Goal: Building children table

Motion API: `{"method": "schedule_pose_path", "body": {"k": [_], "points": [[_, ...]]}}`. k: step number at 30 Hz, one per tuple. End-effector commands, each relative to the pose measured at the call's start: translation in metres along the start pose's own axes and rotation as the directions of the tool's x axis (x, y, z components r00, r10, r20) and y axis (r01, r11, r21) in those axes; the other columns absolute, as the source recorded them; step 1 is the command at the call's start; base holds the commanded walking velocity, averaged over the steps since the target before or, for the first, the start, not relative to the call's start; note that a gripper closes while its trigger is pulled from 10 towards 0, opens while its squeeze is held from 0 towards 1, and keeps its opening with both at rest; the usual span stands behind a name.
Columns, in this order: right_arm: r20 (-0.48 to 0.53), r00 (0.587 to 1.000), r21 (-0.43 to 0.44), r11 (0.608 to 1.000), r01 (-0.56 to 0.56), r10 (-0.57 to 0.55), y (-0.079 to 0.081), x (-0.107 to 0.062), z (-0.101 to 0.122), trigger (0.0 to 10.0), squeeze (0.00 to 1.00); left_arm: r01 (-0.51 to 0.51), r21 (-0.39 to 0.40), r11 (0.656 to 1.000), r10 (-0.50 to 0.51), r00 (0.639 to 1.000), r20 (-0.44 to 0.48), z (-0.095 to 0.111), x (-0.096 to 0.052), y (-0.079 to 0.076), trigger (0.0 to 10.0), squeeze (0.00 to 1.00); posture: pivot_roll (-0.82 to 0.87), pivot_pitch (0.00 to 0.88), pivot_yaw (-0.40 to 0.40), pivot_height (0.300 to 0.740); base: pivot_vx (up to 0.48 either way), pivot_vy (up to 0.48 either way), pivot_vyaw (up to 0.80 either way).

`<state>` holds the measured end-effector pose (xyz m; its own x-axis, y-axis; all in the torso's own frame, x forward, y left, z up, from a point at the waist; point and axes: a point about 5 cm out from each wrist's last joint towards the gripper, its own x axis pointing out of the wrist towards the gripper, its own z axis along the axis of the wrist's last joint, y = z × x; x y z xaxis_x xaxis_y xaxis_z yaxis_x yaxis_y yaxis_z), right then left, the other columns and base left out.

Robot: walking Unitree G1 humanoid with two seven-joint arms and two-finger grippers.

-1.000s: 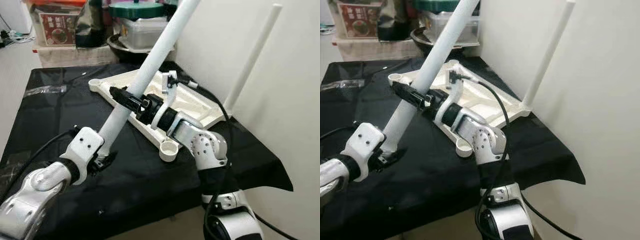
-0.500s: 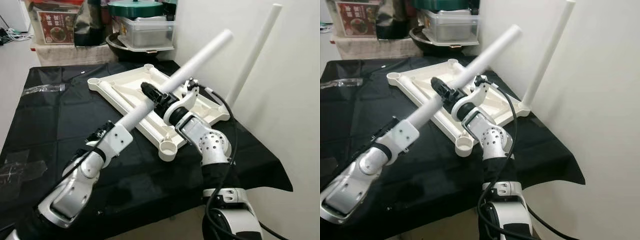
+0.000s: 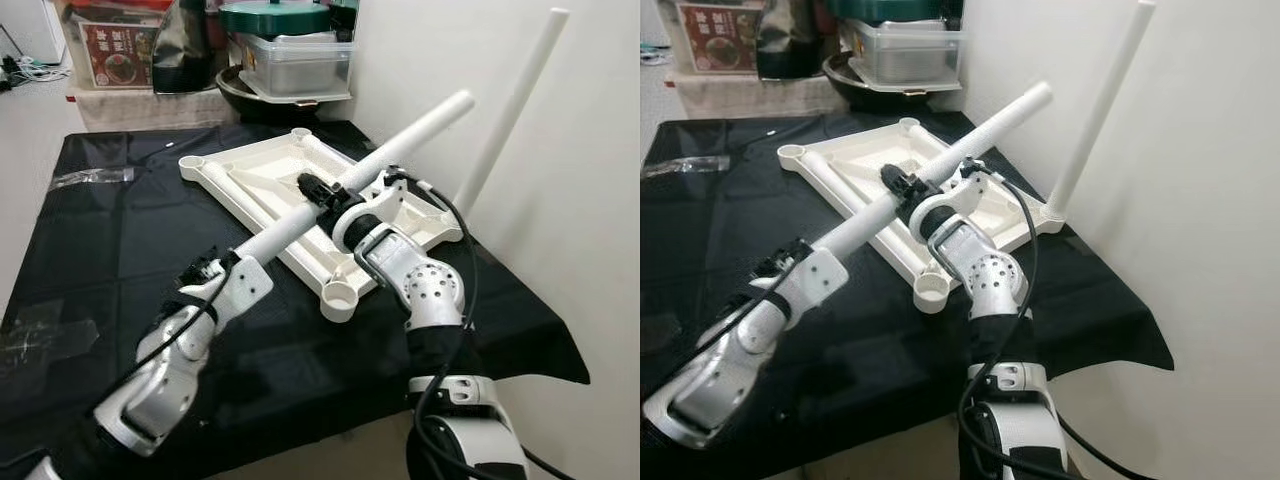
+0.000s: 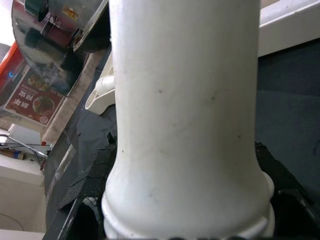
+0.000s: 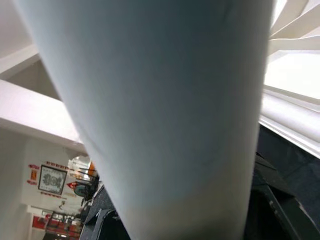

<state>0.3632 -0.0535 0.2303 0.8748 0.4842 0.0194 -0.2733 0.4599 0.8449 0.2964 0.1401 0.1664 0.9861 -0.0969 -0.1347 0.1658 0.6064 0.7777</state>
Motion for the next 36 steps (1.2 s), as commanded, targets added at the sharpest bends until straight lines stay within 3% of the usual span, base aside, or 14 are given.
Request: {"method": "schedule_pose_path", "body": {"k": [1,7,8,9,10,17,24,25,26,27,28,30,31,36], "points": [[-0.084,0.992,0.176,0.981,-0.08,0.096,0.04,0.013,-0.057,0.0,0.0,0.01,0.02,1.0,-0.01,1.0,0.014,0.002,0.001,-0.003,10.0,0.0,0.13,0.0,-0.118,0.74,0.0,0.0,0.0],[-0.08,0.992,0.183,0.98,-0.082,0.097,0.042,0.013,-0.056,0.0,0.0,0.012,0.021,1.0,-0.013,1.0,0.019,0.002,0.001,-0.004,10.0,0.0,0.13,0.0,-0.116,0.74,0.0,0.0,0.0],[-0.079,0.992,0.184,0.979,-0.085,0.101,0.042,0.012,-0.056,0.0,0.0,0.012,0.033,0.999,-0.013,1.0,0.028,0.002,0.001,-0.003,10.0,0.62,0.13,0.0,-0.114,0.74,0.0,0.0,0.0],[-0.079,0.992,0.184,0.979,-0.085,0.101,0.042,0.012,-0.056,0.0,0.0,0.012,0.033,0.999,-0.013,1.0,0.028,0.002,0.001,-0.003,10.0,0.62,0.13,0.0,-0.114,0.74,0.0,0.0,0.0],[-0.078,0.991,0.182,0.979,-0.089,0.104,0.043,0.012,-0.055,0.0,0.0,0.018,0.035,0.999,-0.019,0.999,0.038,0.002,0.001,-0.002,10.0,1.0,0.13,0.0,-0.114,0.74,0.0,0.0,0.0],[-0.06,0.992,0.141,0.985,-0.104,0.113,0.042,0.011,-0.051,0.0,0.0,0.024,0.05,0.998,-0.024,1.0,-0.004,-0.006,-0.002,0.01,10.0,1.0,0.14,0.0,-0.114,0.74,0.0,0.0,0.0],[0.007,0.995,0.043,0.995,-0.095,0.095,0.036,0.015,-0.035,0.0,0.0,0.001,-0.009,1.0,-0.001,1.0,0.011,-0.004,-0.008,0.022,10.0,1.0,0.14,0.0,-0.115,0.74,0.0,0.0,0.0],[0.06,0.995,-0.019,0.997,-0.075,0.076,0.031,0.017,-0.022,0.0,0.0,0.054,-0.083,0.995,-0.051,0.998,0.031,-0.001,-0.013,0.019,10.0,1.0,0.14,0.0,-0.115,0.74,0.0,0.0,0.0],[0.142,0.989,-0.086,0.996,-0.032,0.044,0.023,0.02,0.003,0.0,0.0,0.152,-0.179,0.972,-0.139,0.987,0.082,0.002,-0.024,0.011,10.0,0.0,0.14,0.0,-0.12,0.74,0.0,0.0,0.0],[0.142,0.989,-0.086,0.996,-0.032,0.044,0.023,0.02,0.003,0.0,0.0,0.152,-0.179,0.972,-0.139,0.987,0.082,0.002,-0.024,0.011,10.0,0.0,0.14,0.0,-0.12,0.74,0.0,0.0,0.0],[0.219,0.975,-0.143,0.99,0.01,0.022,0.018,0.02,0.025,0.0,0.0,0.235,-0.243,0.941,-0.206,0.969,0.137,0.005,-0.034,0.006,10.0,0.0,0.14,0.0,-0.12,0.74,0.0,0.0,0.0],[0.219,0.975,-0.143,0.99,0.01,0.022,0.018,0.02,0.025,0.0,0.0,0.235,-0.243,0.941,-0.206,0.969,0.137,0.005,-0.034,0.006,10.0,0.0,0.14,0.0,-0.12,0.74,0.0,0.0,0.0],[0.278,0.96,-0.182,0.982,0.043,0.009,0.014,0.019,0.043,0.0,0.0,0.292,-0.292,0.911,-0.246,0.952,0.182,0.006,-0.043,0.002,10.0,0.0,0.15,0.0,-0.122,0.74,0.0,0.0,0.0],[0.382,0.924,-0.221,0.968,0.123,-0.03,0.012,0.015,0.076,0.0,0.0,0.284,-0.398,0.872,-0.215,0.954,0.209,0.001,-0.052,0.005,10.0,0.0,0.15,0.0,-0.125,0.74,0.0,0.0,0.0]]}}
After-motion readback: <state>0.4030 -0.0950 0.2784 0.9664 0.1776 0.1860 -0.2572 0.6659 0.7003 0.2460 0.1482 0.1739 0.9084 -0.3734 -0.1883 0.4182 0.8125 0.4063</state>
